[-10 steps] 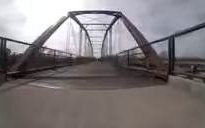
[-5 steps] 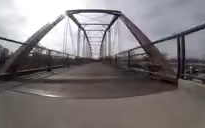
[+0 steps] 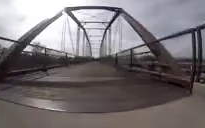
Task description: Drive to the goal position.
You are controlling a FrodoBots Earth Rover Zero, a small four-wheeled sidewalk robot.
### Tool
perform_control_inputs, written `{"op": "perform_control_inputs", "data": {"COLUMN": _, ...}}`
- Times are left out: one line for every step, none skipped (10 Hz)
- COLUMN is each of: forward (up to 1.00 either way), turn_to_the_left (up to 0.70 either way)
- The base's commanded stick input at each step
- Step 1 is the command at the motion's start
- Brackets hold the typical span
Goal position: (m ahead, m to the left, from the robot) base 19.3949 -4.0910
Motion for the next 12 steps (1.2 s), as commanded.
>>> {"op": "perform_control_inputs", "data": {"forward": 1.0, "turn_to_the_left": 0.0}}
{"op": "perform_control_inputs", "data": {"forward": 1.0, "turn_to_the_left": 0.0}}
{"op": "perform_control_inputs", "data": {"forward": 1.0, "turn_to_the_left": 0.0}}
{"op": "perform_control_inputs", "data": {"forward": 1.0, "turn_to_the_left": 0.0}}
{"op": "perform_control_inputs", "data": {"forward": 1.0, "turn_to_the_left": 0.0}}
{"op": "perform_control_inputs", "data": {"forward": 1.0, "turn_to_the_left": 0.0}}
{"op": "perform_control_inputs", "data": {"forward": 1.0, "turn_to_the_left": 0.0}}
{"op": "perform_control_inputs", "data": {"forward": 1.0, "turn_to_the_left": 0.0}}
{"op": "perform_control_inputs", "data": {"forward": 1.0, "turn_to_the_left": 0.0}}
{"op": "perform_control_inputs", "data": {"forward": 1.0, "turn_to_the_left": 0.0}}
{"op": "perform_control_inputs", "data": {"forward": 1.0, "turn_to_the_left": 0.0}}
{"op": "perform_control_inputs", "data": {"forward": 1.0, "turn_to_the_left": -0.02}}
